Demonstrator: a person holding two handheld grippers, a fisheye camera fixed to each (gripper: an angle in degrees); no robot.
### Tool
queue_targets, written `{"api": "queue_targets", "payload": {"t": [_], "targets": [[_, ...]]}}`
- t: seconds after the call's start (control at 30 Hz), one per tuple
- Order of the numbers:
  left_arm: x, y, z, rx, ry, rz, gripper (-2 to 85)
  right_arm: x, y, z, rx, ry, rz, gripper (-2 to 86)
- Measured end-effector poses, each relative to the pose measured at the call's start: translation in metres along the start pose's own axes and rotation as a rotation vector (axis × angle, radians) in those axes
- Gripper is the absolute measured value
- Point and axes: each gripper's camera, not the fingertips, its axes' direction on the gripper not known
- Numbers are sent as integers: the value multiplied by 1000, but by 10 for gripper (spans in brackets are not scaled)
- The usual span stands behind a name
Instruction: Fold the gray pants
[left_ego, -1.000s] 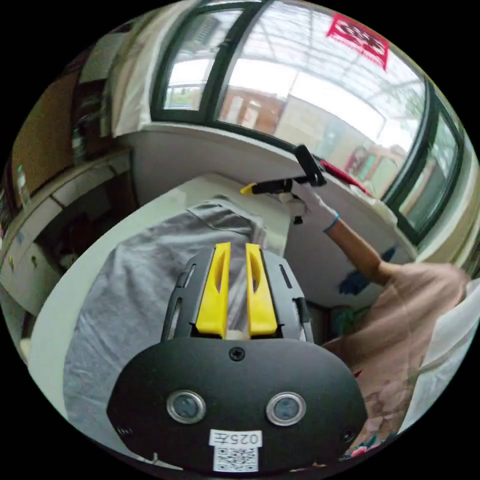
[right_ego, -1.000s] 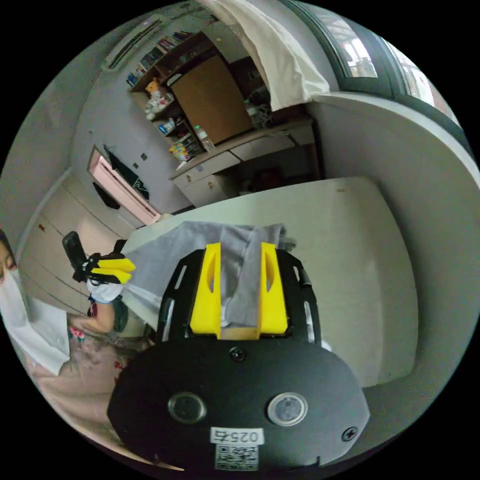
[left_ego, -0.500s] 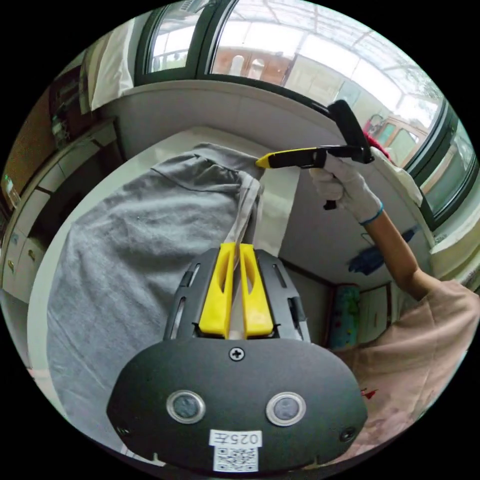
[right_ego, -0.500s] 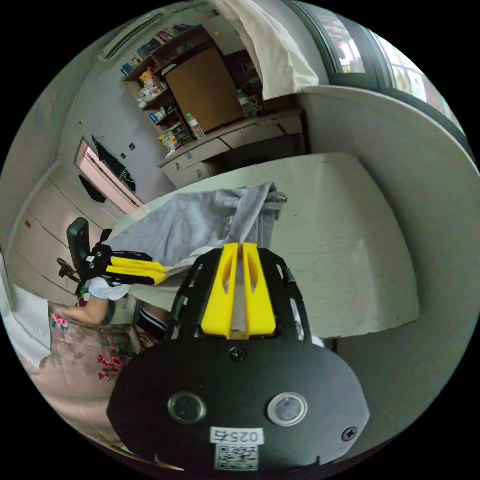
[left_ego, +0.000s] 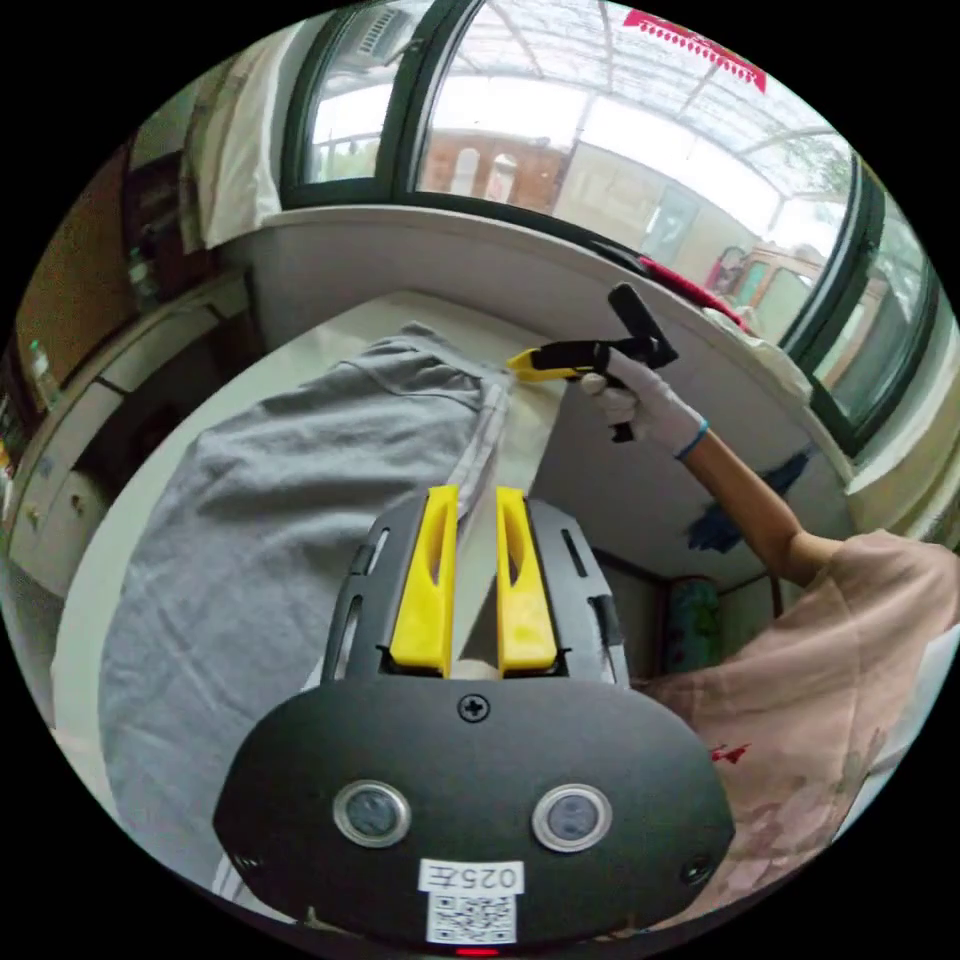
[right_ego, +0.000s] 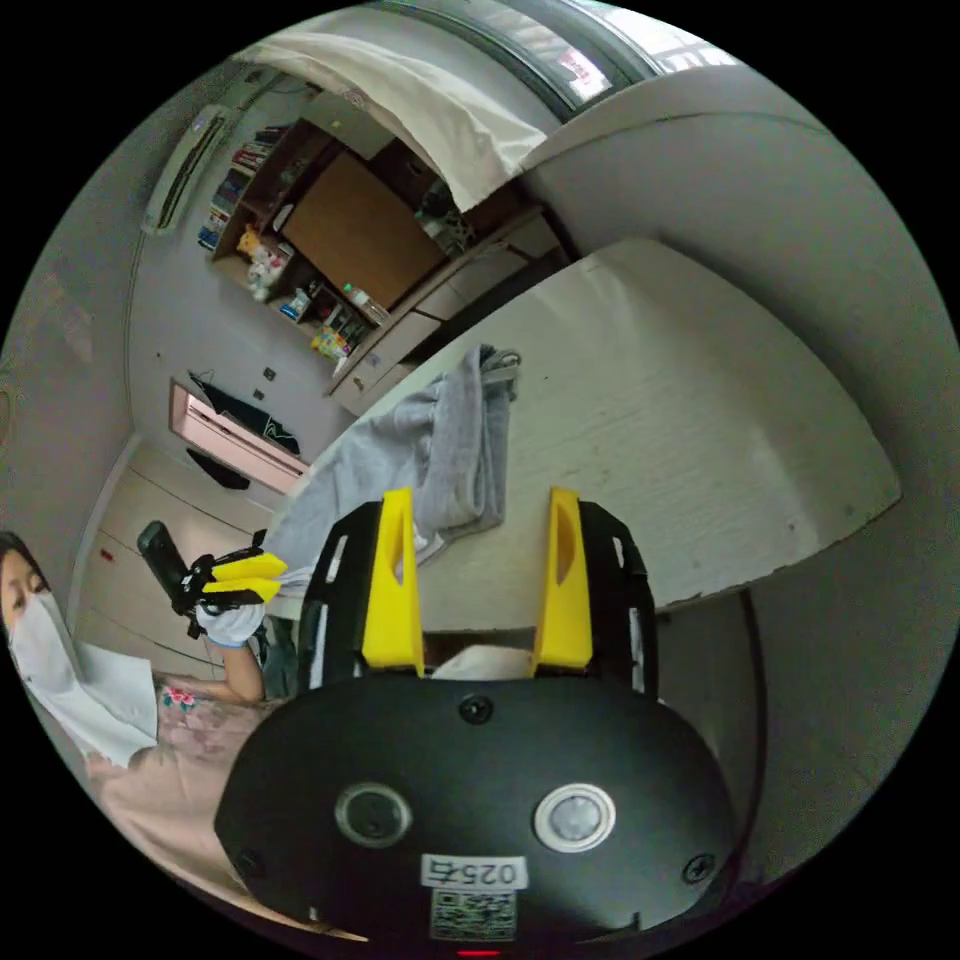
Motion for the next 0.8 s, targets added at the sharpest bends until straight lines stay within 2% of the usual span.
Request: {"api": "queue_targets", "payload": {"t": [0.07,0.17,0.2,0.37,0.5,0.57,0.63,0.67,0.73,0.8], "targets": [[-12,7,3,-43,-83,-55,23,-10,-1,11,-15,-18,-14,171],[-32,20,25,-167,-25,-162,19,-38,-1,35,-67,62,-69,129],[-34,25,19,-80,-17,-181,17,-51,0,41,-87,147,-120,119],[-38,11,20,-75,-8,-220,14,-65,-11,41,-134,253,-192,59],[-28,-24,42,-49,89,-175,10,-63,-26,35,-151,476,-234,51],[-16,-35,46,-45,57,-153,9,-52,-30,33,-166,481,-196,54],[2,-37,40,-50,-42,-124,7,-40,-26,23,-138,397,-99,64],[5,-34,37,-45,-51,-118,6,-41,-23,18,-112,386,-68,67],[7,-5,12,39,-49,-121,3,-78,8,-12,174,458,-91,69],[-6,30,-19,126,-52,-197,7,-120,40,-24,357,408,-158,82]]}}
